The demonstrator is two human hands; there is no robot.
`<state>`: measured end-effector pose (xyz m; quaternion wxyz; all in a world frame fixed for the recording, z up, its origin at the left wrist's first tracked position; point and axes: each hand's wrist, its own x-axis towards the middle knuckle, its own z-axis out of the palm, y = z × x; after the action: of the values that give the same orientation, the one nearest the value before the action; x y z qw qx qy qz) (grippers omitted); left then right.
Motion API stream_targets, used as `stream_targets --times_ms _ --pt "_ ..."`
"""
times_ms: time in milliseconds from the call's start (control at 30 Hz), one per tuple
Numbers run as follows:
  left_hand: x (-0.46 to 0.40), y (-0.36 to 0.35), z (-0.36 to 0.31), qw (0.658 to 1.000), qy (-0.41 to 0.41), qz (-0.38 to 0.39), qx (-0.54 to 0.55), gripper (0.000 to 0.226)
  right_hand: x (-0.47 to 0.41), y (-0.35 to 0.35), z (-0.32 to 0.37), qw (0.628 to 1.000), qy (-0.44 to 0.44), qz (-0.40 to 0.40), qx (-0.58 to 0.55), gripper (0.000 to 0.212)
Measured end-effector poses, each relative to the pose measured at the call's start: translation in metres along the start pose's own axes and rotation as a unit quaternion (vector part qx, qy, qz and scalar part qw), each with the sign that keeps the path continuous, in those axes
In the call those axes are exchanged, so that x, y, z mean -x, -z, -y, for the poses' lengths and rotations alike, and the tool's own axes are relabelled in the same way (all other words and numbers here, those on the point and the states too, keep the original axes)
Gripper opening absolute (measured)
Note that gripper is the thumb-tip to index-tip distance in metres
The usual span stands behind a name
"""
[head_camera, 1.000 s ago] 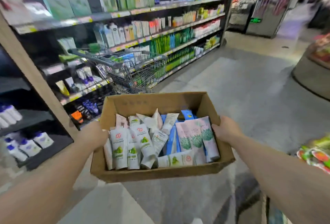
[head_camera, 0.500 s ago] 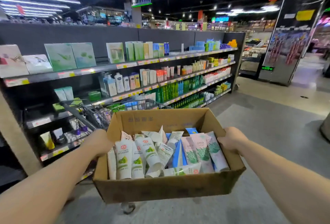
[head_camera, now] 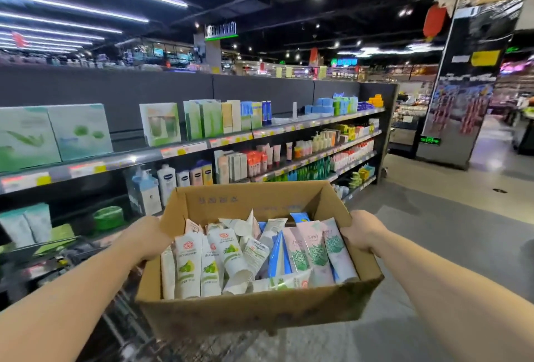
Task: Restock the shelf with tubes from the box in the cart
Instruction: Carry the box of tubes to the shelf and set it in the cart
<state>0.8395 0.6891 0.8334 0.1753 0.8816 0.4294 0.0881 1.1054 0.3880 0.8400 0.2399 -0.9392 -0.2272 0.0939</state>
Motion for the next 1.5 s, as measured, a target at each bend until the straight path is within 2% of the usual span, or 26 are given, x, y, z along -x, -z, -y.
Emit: stream_targets --times_ms 133,267,367,533,667,800,867,933,1033,1133,1200,1367,1500 --pt "-0.081 -0.026 0.009 0.998 0.042 0.003 0.046 0.030 -0.103 -0.020 0.020 1.000 0.009 0.023 0.008 0.027" --pt "-0.145 -0.060 0.013 0.997 0.079 -0.001 0.007 0.030 -0.206 -0.051 0.046 0.996 0.060 0.062 0.029 0.038" --pt "-0.187 -0.089 0.027 0.985 0.165 0.007 0.040 0.036 -0.284 -0.082 0.072 0.983 0.128 0.114 0.067 0.040" --pt "-0.223 -0.135 0.056 0.950 0.304 -0.011 0.076 0.029 -0.385 -0.152 0.116 0.963 0.197 0.162 0.091 0.039" --pt "-0.234 -0.175 0.082 0.932 0.360 0.005 0.053 0.020 -0.429 -0.220 0.141 0.943 0.226 0.219 0.111 0.039" --pt "-0.251 -0.228 0.123 0.927 0.369 0.042 0.046 0.016 -0.463 -0.289 0.142 0.934 0.222 0.266 0.093 0.025" --pt "-0.258 -0.251 0.130 0.916 0.393 0.052 0.071 0.014 -0.479 -0.318 0.140 0.933 0.206 0.271 0.114 0.027" --pt "-0.271 -0.267 0.127 0.903 0.418 0.038 0.090 0.012 -0.496 -0.345 0.135 0.934 0.190 0.276 0.121 0.020" --pt "-0.290 -0.299 0.135 0.890 0.445 0.035 0.089 0.015 -0.518 -0.386 0.121 0.941 0.152 0.275 0.125 0.019" --pt "-0.306 -0.343 0.147 0.874 0.478 0.043 0.080 0.028 -0.541 -0.423 0.106 0.940 0.141 0.262 0.166 0.026" --pt "-0.315 -0.364 0.145 0.863 0.497 0.054 0.075 0.025 -0.553 -0.445 0.094 0.940 0.131 0.259 0.178 0.025" --pt "-0.325 -0.422 0.160 0.826 0.550 0.069 0.106 0.028 -0.561 -0.492 0.065 0.937 0.120 0.267 0.189 0.017" --pt "-0.323 -0.455 0.160 0.803 0.581 0.053 0.120 0.024 -0.562 -0.521 0.051 0.928 0.105 0.282 0.219 0.015"
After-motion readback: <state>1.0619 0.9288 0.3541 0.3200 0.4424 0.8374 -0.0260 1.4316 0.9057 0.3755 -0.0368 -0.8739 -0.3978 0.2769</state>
